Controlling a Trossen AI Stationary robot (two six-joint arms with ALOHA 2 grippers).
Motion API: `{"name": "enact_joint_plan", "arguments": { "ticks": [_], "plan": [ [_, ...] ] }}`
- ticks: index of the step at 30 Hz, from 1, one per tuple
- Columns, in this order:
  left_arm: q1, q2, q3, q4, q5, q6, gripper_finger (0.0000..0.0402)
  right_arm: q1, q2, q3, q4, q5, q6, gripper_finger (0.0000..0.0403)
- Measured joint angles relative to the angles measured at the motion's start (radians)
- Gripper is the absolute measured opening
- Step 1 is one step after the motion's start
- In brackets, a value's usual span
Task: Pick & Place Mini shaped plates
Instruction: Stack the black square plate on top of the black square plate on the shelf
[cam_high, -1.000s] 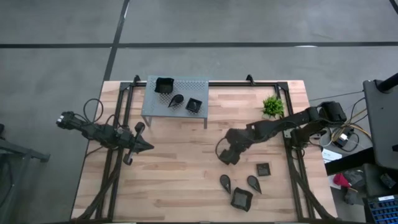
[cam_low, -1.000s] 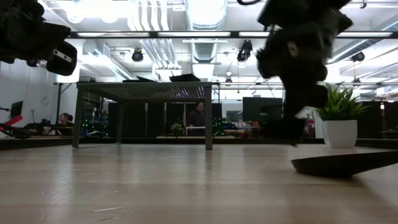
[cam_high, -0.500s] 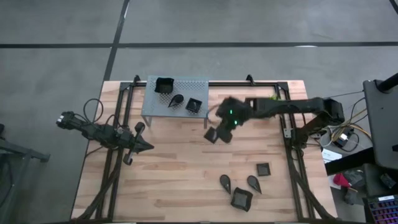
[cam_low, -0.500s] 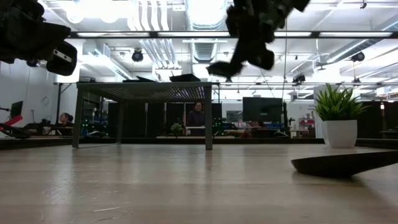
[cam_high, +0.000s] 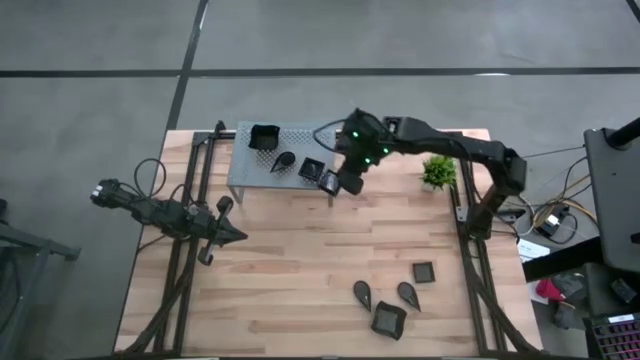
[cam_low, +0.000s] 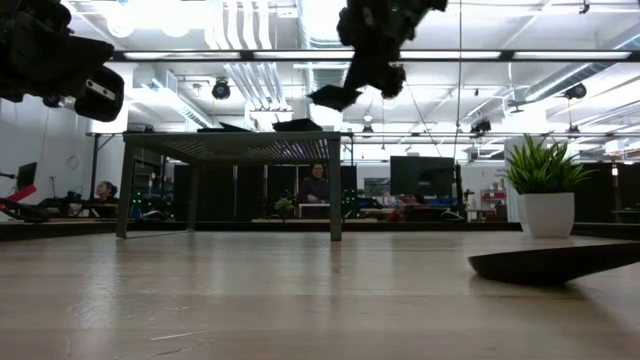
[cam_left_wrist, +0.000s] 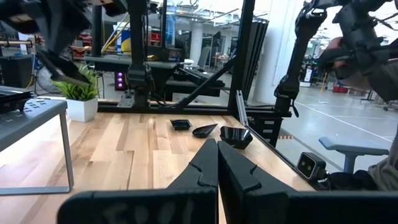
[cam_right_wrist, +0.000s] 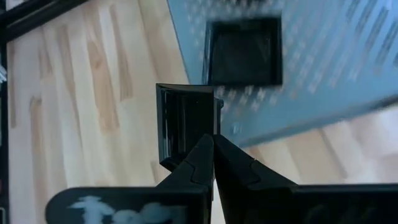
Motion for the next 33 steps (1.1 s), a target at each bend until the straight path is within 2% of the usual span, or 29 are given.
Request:
{"name": "enact_joint_plan", "arguments": {
  "ticks": [11,21,28,33],
  "plan": [
    [0.000,0.000,0.000,0.000,0.000,0.000,0.0000,-0.070,0.245,0.404,-0.220,-0.038,-0.119,0.0008],
    [0.000,0.000,0.000,0.000,0.000,0.000,0.0000,-0.099,0.457,0.709,-0.400,-0.066,-0.187,0.0008],
    [0.000,0.000,0.000,0.000,0.000,0.000,0.0000,-0.117,0.461,0.710,-0.378,-0.087,-0.189,0.0008],
    [0.000,0.000,0.000,0.000,0.000,0.000,0.0000,-0.125,0.455,0.711,-0.341,-0.090,-0.133,0.0008]
  ]
}}
